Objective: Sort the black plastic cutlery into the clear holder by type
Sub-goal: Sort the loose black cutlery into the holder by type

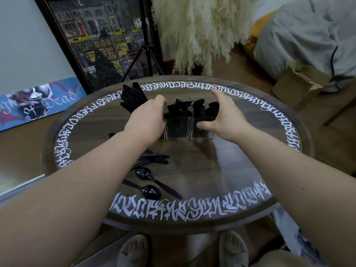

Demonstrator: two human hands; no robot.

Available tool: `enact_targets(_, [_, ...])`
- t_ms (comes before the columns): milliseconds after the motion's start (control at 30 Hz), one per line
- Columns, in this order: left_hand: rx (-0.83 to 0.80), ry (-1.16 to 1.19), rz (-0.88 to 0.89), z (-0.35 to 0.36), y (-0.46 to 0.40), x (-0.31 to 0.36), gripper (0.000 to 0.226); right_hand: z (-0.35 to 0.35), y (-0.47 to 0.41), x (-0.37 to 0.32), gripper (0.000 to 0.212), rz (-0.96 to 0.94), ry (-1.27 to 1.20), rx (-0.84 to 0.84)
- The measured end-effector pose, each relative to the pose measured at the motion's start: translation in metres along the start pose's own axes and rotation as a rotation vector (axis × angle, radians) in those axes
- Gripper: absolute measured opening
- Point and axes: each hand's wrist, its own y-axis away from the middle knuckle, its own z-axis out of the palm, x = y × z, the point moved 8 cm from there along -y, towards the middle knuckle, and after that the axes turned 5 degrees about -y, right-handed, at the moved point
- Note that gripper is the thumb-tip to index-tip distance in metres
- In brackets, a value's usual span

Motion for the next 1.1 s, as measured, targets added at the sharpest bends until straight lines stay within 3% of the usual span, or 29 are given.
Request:
enact_targets(133, [0.095, 0.038, 0.042, -0.019, 0.022, 0.001, 0.063, -0.013, 0.022, -0.014, 0.105, -0.059, 0.09, 0.026])
enact_targets(267, [0.176, 0.055, 0.023, -0.026, 0.063, -0.017, 0.059, -0.016, 0.06, -0.04, 0.09, -0.197, 0.143, 0.131])
enact_targets(367, [0.134, -0.018, -0.102, -0.016, 0.094, -0.05, 0.053, 0.004, 0.084, -0.06, 0.072, -0.325, 0.143, 0.172])
enact_targets(533, [-0.138, -0.143, -0.339, 0.023, 0.144, -0.115, 0.068, 0.089, 0.092, -0.068, 0.069, -0.31, 0.244, -0.139])
enact_targets(733, [-0.181, 0.039, -0.484, 0.036, 0.16, -0.157, 0.08, 0.153, 0.079, -0.086, 0.053, -0.33, 0.326, -0.262])
enact_targets(1100, [-0.188, 0.058, -0.408, 0.045, 0.143, -0.146, 0.033, 0.18, 0.057, -0.069, 0.034, -0.204, 0.495, -0.301])
